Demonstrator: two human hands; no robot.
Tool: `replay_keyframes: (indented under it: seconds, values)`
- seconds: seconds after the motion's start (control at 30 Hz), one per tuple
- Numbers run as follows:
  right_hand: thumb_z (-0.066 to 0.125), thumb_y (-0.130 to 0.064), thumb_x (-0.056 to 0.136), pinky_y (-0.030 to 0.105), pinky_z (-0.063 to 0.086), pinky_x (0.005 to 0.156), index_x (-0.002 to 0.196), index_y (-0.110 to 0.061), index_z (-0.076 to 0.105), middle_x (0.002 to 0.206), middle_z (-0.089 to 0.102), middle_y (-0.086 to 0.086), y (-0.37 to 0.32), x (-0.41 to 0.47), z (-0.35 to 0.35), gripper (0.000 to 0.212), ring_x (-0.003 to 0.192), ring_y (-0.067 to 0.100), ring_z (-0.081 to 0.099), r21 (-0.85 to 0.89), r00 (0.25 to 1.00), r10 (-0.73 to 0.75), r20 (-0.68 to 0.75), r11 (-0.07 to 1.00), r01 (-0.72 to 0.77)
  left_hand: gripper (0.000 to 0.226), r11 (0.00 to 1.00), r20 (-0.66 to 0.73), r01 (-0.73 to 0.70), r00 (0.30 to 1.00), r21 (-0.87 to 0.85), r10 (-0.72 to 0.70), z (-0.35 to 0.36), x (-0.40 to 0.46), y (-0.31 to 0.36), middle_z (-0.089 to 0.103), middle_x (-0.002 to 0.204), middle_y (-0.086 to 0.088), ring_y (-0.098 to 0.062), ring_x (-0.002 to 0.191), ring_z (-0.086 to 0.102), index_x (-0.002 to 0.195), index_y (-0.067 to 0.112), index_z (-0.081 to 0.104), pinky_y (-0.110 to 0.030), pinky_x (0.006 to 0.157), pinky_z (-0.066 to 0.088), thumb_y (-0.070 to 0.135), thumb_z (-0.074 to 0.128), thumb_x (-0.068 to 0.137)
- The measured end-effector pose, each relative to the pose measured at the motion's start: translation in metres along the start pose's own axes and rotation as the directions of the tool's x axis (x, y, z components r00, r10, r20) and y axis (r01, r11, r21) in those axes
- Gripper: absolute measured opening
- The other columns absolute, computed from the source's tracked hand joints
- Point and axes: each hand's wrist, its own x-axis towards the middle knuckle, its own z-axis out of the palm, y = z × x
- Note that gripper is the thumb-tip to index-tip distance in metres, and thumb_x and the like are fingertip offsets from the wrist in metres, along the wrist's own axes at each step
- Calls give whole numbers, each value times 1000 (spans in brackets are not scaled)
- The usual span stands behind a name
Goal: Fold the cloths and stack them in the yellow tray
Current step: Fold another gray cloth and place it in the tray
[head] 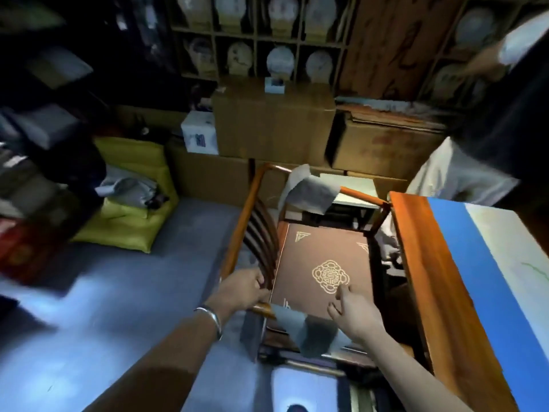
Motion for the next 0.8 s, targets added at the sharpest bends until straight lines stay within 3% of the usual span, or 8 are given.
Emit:
replay_keyframes:
  seconds: [0.1, 0.27, 0.47, 0.67, 0.8]
  values:
    - [47, -44, 88, 38, 48, 78, 114, -16, 46, 115, 53, 12, -10, 23, 18, 39, 103, 32, 56, -37, 989, -76, 123, 996, 82, 24, 999, 39, -3, 999, -46, 5, 18, 5, -15, 72, 99, -5, -18, 96, 65, 101, 13, 65, -22, 80, 45, 28, 67, 82]
    - [49, -54, 84, 33, 42, 78, 112, -18, 45, 114, 52, 8, 1, 51, 48, 46, 104, 28, 52, -65, 949, -156, 273, 981, 180, 21, 995, 131, -66, 989, -78, 76, 43, 32, -17, 68, 103, -6, -20, 98, 64, 102, 14, 63, -32, 86, 50, 22, 66, 83]
    - [53, -54, 83, 34, 44, 87, 117, -17, 45, 117, 53, 8, 30, 64, 72, 51, 107, 28, 53, 20, 907, -170, 386, 984, 176, 25, 993, 203, -60, 976, -99, 79, 69, 72, -7, 64, 106, -1, -16, 98, 61, 107, 18, 64, -24, 83, 48, 29, 68, 84]
    - [49, -49, 89, 37, 45, 93, 119, -16, 49, 117, 56, 10, 39, 64, 83, 44, 111, 30, 54, 97, 872, -152, 466, 988, 120, 41, 993, 441, -113, 890, -31, 115, 93, 85, -8, 64, 123, 0, -15, 112, 59, 122, 21, 61, -31, 97, 48, 35, 68, 84]
    - [49, -44, 91, 36, 43, 97, 124, -18, 52, 124, 59, 8, 42, 59, 88, 42, 115, 29, 54, 138, 882, -162, 443, 984, 111, 38, 988, 516, -152, 848, 15, 123, 100, 86, -17, 65, 120, -2, -17, 107, 60, 123, 20, 62, -37, 97, 48, 35, 64, 87]
